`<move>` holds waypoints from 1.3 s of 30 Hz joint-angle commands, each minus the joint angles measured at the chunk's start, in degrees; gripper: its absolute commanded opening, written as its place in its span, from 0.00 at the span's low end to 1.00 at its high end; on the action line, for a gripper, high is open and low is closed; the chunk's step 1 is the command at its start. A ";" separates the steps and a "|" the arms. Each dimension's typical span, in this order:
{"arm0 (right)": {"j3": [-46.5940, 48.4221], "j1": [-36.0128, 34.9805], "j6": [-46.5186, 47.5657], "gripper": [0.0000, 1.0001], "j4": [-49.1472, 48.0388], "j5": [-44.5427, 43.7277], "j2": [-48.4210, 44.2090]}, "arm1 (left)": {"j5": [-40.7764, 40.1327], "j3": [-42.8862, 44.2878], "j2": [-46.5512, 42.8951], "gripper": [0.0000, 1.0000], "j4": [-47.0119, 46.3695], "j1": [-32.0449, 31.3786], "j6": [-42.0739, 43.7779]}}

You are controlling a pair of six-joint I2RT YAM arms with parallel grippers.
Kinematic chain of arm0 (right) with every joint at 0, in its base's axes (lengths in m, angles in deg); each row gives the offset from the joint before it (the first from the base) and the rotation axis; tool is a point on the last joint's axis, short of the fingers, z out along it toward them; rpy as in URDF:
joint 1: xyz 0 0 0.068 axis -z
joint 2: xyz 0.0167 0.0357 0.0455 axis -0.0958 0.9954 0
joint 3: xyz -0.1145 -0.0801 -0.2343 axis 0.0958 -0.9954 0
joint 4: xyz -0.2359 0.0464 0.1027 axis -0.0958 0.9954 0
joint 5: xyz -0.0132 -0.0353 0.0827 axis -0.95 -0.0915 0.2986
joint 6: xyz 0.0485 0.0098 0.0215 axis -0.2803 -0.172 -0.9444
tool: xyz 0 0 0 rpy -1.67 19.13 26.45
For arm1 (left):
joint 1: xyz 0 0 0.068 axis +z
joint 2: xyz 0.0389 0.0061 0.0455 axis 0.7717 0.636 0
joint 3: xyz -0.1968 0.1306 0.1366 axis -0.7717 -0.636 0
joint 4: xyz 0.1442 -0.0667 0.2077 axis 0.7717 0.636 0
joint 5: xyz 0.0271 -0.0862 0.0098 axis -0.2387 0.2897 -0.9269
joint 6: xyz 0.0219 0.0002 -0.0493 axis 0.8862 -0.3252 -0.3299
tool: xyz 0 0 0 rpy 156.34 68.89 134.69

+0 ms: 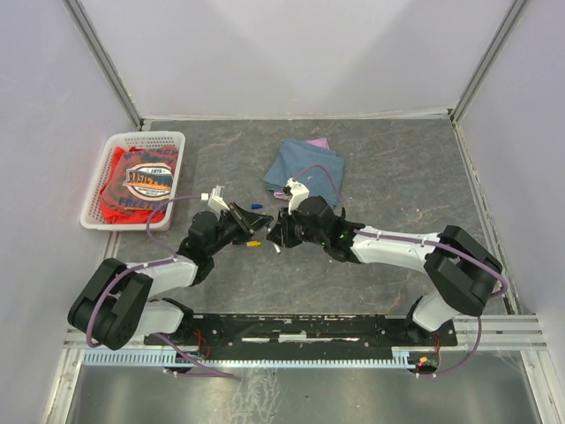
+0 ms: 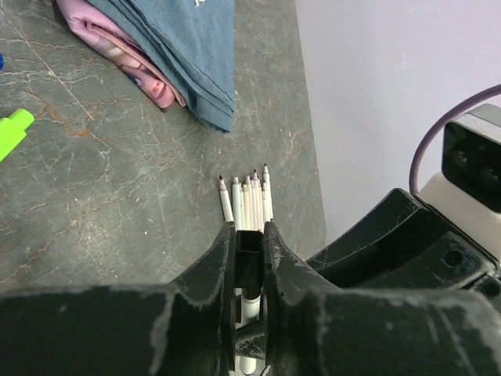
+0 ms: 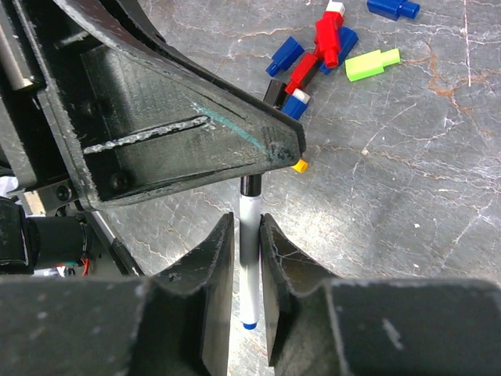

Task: Open the pen caps

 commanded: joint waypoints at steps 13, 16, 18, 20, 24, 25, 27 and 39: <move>-0.13 0.63 3.85 0.01 2.63 -1.51 1.46 | -5.84 4.02 0.65 0.03 0.57 0.19 -0.55; -0.27 0.33 5.52 0.01 5.29 -5.67 1.45 | -10.27 6.13 0.69 0.03 3.22 0.11 0.05; -0.54 -0.02 6.32 0.01 6.68 -9.18 1.33 | -13.32 7.45 0.54 0.03 4.74 -0.26 0.63; -0.78 -0.43 6.93 0.01 7.56 -11.99 1.23 | -16.34 8.47 0.34 0.03 5.99 -1.04 1.32; -0.57 -1.76 8.86 0.01 9.34 -18.03 1.38 | -21.37 11.47 0.01 0.03 10.08 -3.44 4.36; -0.63 -2.15 9.28 0.01 9.53 -19.07 1.45 | -22.36 12.04 -0.09 0.03 10.90 -3.84 4.99; -0.84 -2.41 9.62 0.01 9.54 -19.89 1.47 | -23.66 13.09 -0.19 0.03 12.10 -4.29 6.59; -6.70 -1.93 6.56 0.01 -0.35 -10.60 -3.23 | -19.03 14.79 -1.22 0.03 9.89 -2.51 9.53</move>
